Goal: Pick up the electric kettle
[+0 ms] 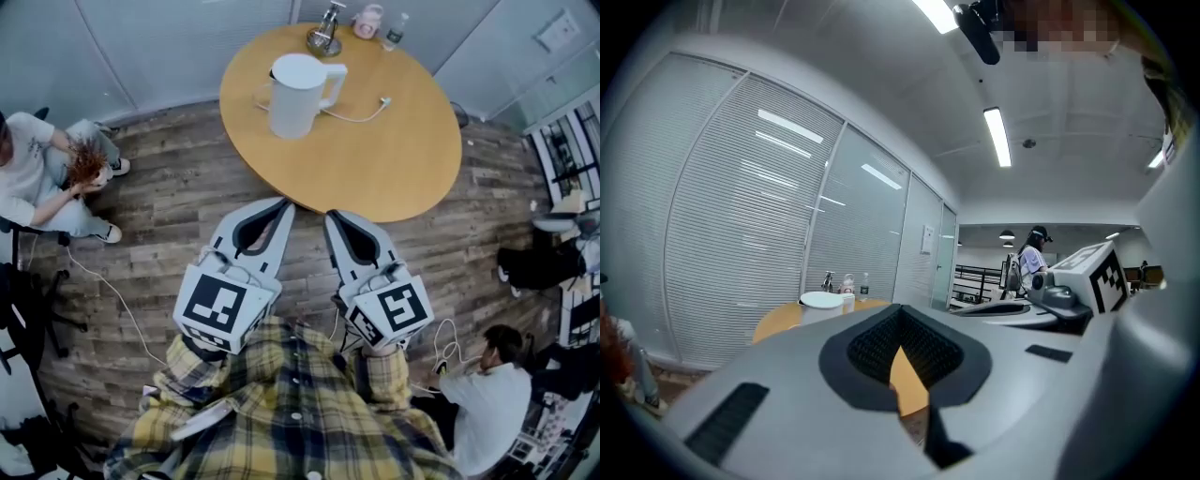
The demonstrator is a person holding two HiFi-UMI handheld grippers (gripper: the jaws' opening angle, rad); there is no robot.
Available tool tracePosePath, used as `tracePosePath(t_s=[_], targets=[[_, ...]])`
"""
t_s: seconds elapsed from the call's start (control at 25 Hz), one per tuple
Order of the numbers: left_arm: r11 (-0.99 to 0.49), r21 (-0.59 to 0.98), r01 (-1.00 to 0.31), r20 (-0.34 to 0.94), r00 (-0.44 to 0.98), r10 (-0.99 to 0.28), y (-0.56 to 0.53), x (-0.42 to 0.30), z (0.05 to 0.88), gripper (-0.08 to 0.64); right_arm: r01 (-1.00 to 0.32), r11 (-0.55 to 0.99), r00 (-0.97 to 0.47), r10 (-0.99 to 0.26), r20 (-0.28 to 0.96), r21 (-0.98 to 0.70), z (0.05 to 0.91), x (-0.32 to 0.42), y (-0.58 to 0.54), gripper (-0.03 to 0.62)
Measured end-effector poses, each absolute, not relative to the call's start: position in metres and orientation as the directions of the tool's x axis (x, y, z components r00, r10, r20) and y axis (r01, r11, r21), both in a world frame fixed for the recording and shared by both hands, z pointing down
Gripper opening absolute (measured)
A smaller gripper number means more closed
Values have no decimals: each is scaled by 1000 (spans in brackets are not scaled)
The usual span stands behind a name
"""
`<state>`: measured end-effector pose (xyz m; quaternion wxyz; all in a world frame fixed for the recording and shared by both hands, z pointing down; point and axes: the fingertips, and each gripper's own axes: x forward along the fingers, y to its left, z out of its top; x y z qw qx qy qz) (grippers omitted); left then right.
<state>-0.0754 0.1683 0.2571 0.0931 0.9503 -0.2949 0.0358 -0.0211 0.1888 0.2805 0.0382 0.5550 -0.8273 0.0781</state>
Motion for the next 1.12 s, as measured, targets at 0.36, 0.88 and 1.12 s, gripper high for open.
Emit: tracePosePath(t_s=[0.36, 0.88, 1.12], targets=[[-819, 154, -552, 133, 833, -536, 122, -89, 265, 3, -942, 321, -333, -930, 155, -99, 287, -21, 142, 32], [-793, 179, -583, 159, 812, -561, 69, -95, 276, 3, -949, 293, -310, -932, 190, -113, 296, -2, 94, 32], [-784, 160, -600, 150, 800, -581, 32, -76, 276, 3, -935, 337, -354, -916, 191, -113, 300, 9, 56, 32]])
